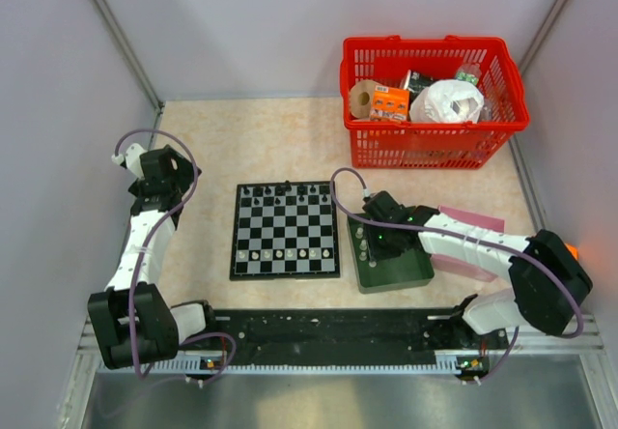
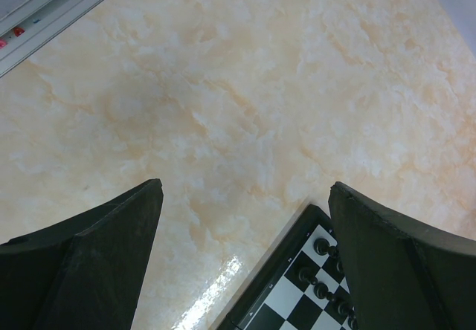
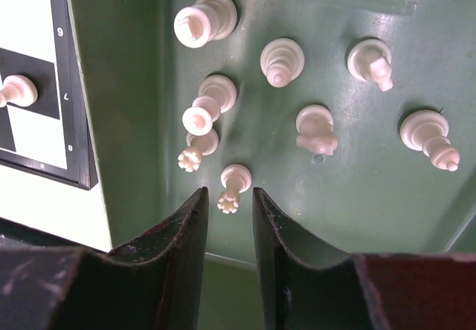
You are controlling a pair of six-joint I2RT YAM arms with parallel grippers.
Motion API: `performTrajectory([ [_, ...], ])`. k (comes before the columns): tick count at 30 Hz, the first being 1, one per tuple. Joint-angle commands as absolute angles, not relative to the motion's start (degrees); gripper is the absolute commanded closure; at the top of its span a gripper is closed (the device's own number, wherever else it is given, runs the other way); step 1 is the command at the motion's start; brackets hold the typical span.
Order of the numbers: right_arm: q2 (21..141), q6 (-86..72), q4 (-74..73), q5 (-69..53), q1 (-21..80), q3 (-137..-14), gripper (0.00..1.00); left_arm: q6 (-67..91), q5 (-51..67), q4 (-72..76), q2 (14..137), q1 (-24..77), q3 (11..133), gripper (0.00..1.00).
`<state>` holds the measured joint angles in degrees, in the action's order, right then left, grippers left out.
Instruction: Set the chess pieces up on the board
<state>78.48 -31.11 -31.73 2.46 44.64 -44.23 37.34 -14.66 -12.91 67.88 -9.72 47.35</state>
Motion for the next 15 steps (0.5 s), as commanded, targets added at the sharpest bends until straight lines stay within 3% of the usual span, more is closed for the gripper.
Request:
performTrajectory([
  [1, 79.0, -30.8, -29.1, 3.8, 45.4, -43.9, 0.7, 36.9, -15.6, -11.1, 66.4, -9.9, 47.0, 0.01],
  [10, 79.8, -30.4, -29.0, 3.3, 45.4, -43.9, 0.72, 36.5, -16.3, -11.4, 66.3, -9.9, 46.8, 0.01],
  [15, 79.8, -30.2, -29.0, 3.1, 45.4, -43.9, 0.79, 36.7, -16.2, -11.5, 66.4, -9.9, 46.6, 0.01],
])
